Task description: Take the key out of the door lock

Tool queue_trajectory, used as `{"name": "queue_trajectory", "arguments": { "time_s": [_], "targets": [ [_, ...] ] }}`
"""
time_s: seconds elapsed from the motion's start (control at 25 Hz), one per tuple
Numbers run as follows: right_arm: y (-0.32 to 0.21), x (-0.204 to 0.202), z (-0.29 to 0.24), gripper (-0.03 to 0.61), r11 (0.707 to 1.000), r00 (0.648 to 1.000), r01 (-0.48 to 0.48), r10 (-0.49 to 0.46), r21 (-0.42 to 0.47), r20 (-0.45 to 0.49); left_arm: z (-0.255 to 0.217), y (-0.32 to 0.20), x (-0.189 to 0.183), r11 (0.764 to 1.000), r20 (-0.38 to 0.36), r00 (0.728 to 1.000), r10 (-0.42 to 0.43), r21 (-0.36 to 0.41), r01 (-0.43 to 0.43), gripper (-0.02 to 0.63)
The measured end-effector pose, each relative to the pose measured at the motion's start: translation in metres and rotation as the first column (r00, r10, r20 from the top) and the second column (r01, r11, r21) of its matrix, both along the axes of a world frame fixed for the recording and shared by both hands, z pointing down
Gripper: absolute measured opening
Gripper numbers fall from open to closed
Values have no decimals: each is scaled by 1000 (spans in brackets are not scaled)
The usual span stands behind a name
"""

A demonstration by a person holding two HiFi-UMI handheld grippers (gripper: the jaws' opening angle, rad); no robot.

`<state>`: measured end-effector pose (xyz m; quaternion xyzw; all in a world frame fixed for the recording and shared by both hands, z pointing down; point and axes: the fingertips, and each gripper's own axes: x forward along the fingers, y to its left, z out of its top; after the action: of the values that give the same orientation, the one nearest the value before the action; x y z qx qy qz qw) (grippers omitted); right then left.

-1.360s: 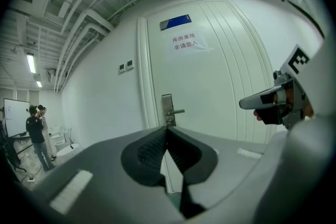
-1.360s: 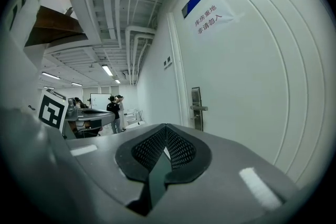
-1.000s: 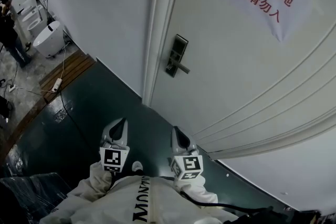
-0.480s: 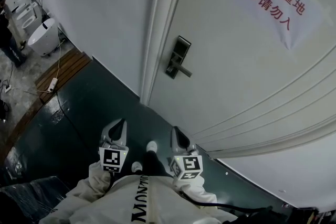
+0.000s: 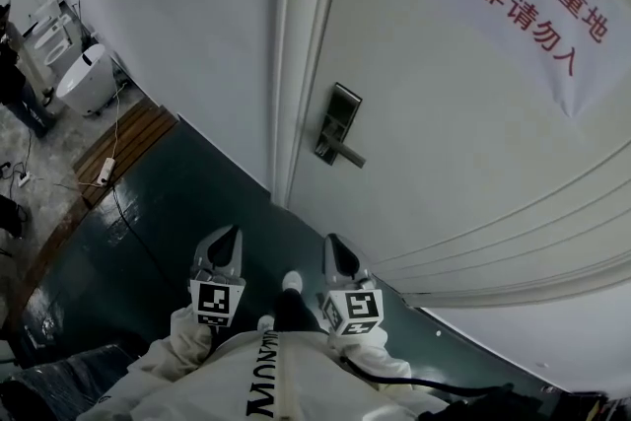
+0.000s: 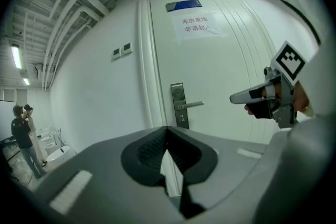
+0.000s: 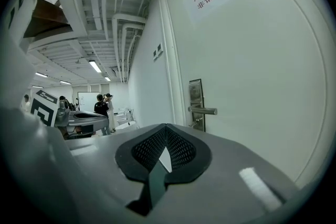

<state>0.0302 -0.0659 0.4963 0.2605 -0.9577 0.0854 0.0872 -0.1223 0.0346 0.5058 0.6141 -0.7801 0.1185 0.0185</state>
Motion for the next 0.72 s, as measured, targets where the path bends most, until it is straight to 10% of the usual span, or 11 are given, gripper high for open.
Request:
{"name": "queue_trajectory", "arguments": {
  "time_s": [0.72],
  "targets": [
    [-142,-49,-15,0,999,998,-26,25,24,51,-11,-159,-41,997,32,997,71,-20,-70,0]
  ]
}}
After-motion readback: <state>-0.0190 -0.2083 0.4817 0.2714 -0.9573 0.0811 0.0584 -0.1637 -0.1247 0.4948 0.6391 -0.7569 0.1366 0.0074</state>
